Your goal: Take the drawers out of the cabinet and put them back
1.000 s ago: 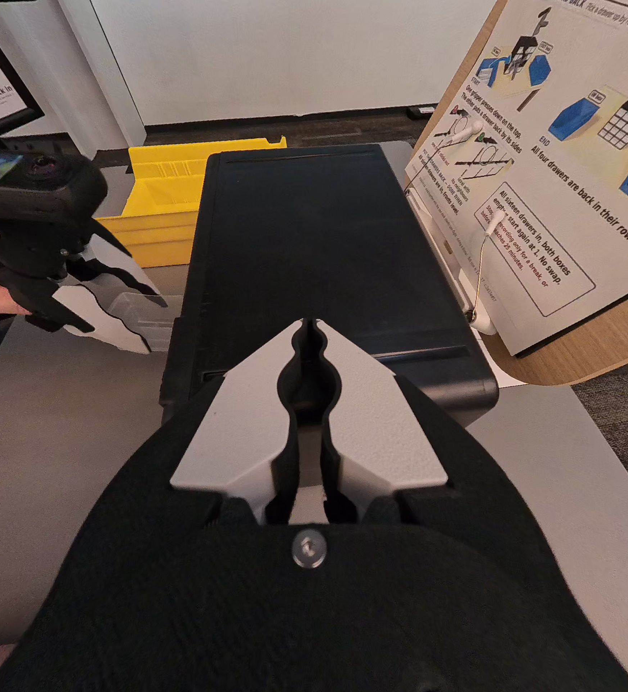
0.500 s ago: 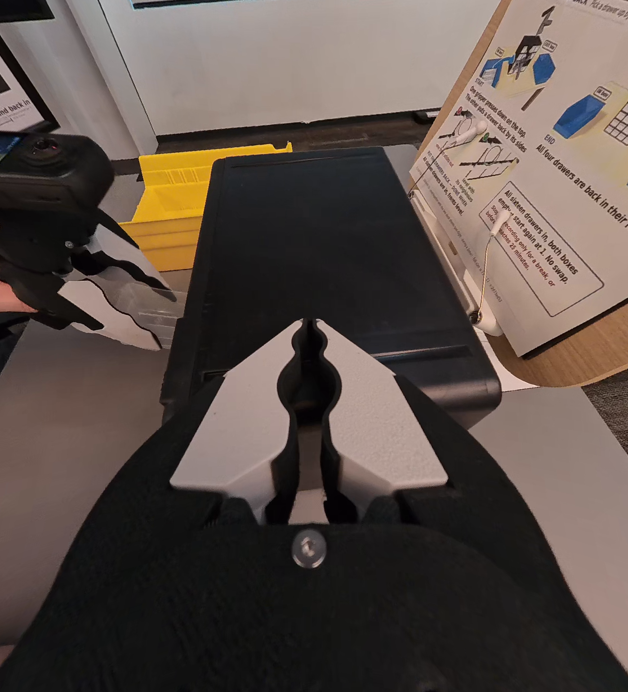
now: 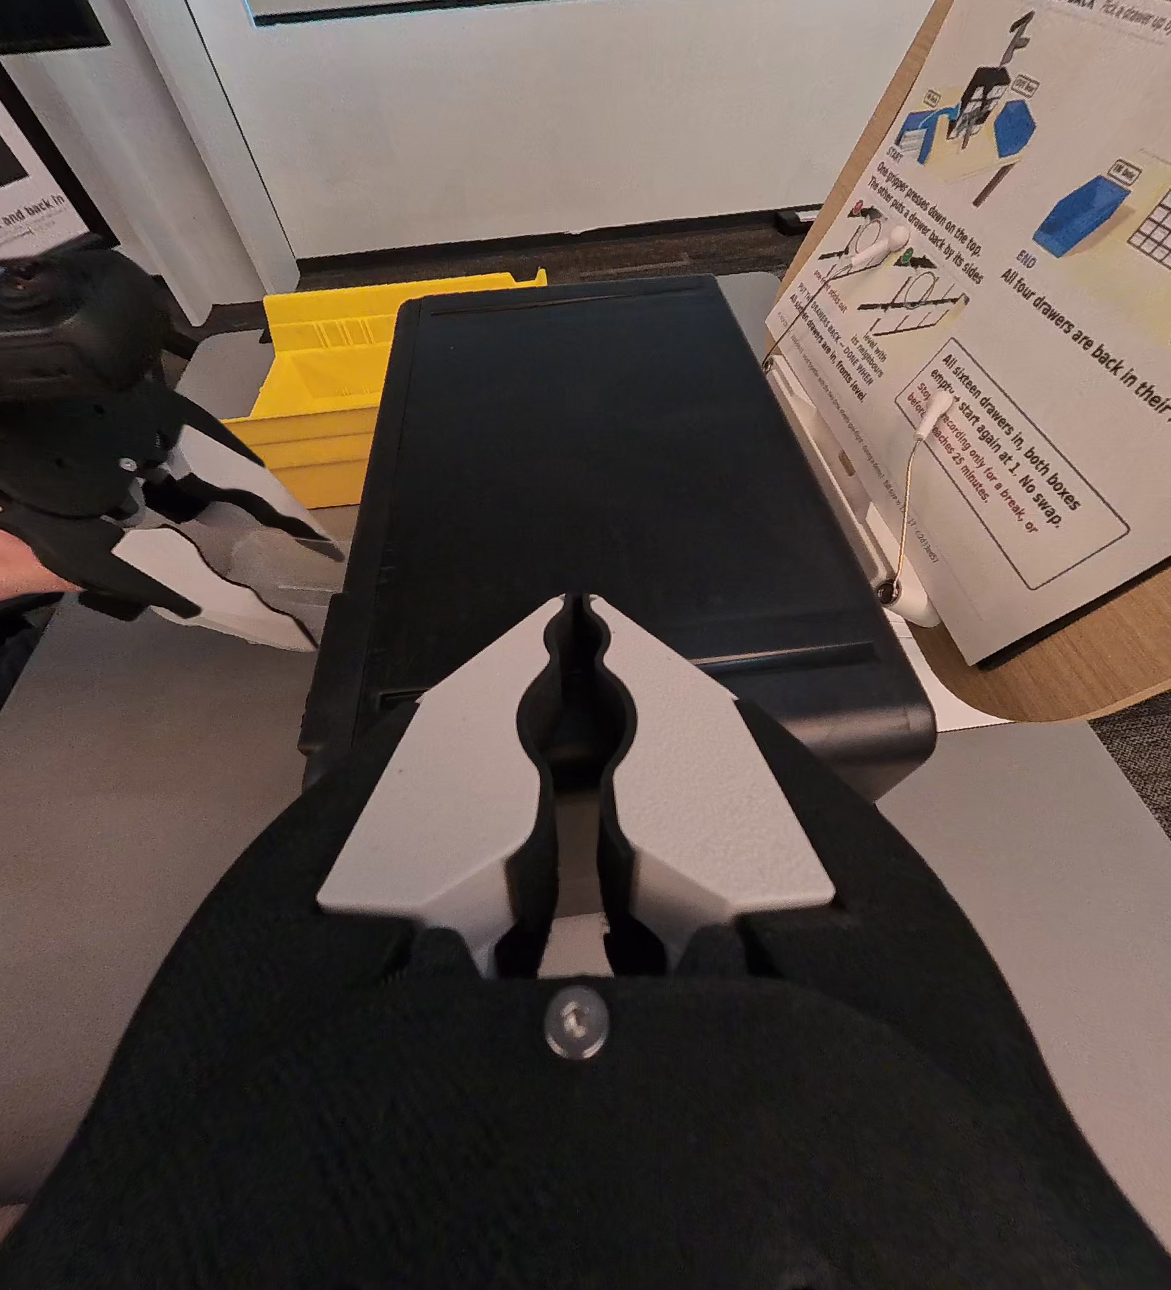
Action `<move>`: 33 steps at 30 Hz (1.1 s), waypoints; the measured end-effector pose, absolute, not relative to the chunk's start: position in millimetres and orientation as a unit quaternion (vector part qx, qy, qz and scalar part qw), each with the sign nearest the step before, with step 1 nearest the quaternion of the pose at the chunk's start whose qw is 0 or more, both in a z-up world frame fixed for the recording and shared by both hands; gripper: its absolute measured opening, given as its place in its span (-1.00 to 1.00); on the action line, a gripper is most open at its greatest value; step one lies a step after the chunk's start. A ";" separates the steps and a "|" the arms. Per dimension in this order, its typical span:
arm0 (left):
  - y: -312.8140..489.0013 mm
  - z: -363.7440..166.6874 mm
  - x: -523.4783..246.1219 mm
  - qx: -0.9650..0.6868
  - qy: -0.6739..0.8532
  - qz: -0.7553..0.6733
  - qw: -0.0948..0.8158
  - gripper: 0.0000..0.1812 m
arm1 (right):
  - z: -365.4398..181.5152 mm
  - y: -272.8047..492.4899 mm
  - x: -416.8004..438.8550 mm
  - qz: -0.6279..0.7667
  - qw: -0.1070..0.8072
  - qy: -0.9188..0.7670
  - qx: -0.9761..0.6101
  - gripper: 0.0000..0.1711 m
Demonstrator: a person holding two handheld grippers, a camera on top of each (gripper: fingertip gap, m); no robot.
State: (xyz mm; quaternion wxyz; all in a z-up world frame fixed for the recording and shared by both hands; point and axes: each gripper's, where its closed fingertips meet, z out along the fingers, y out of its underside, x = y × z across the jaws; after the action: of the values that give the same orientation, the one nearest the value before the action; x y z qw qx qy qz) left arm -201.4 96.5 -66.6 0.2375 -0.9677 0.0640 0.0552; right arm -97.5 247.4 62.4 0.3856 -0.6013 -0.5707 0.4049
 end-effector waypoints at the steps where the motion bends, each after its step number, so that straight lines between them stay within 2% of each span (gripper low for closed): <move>1: 98.8 -69.0 -202.0 -0.967 0.062 0.052 0.243 -0.34 | 62.4 247.5 -97.5 0.405 0.386 -0.571 -0.601 -1.00; 9: 125.0 -79.2 -204.1 -0.959 0.066 0.070 0.266 -0.32 | 62.4 247.6 -97.5 0.408 0.385 -0.570 -0.601 -1.00; 14: 153.1 -78.4 -199.8 -0.938 0.081 0.065 0.330 -0.29 | 62.5 247.6 -97.5 0.411 0.384 -0.570 -0.599 -1.00; 20: 156.8 -59.8 -200.3 -0.890 0.134 0.107 0.423 0.01 | 62.6 247.6 -97.4 0.417 0.381 -0.569 -0.598 -1.00; 23: 143.1 -36.3 -209.8 -0.835 0.177 0.182 0.489 0.06 | 62.7 247.6 -97.5 0.415 0.382 -0.571 -0.597 -1.00; 24: 135.8 -29.8 -205.9 -0.818 0.193 0.184 0.509 0.03 | 62.7 247.7 -97.5 0.416 0.381 -0.571 -0.597 -1.00; 26: 118.9 -21.9 -190.7 -0.790 0.225 0.159 0.548 -0.21 | 62.8 247.6 -97.5 0.420 0.379 -0.569 -0.596 -1.00; 30: 89.2 -27.8 -171.4 -0.768 0.242 0.102 0.584 -0.37 | 62.8 247.7 -97.3 0.426 0.377 -0.566 -0.597 -1.00; 33: 83.7 -43.4 -185.1 -0.769 0.218 0.144 0.583 -0.79 | 62.8 247.7 -97.3 0.422 0.380 -0.566 -0.597 -1.00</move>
State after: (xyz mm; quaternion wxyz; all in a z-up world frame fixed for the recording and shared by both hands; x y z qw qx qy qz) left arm -185.1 83.7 -43.4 0.5828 -0.7695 0.2176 0.1443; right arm -97.3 247.7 62.8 0.3795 -0.5973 -0.5665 0.4222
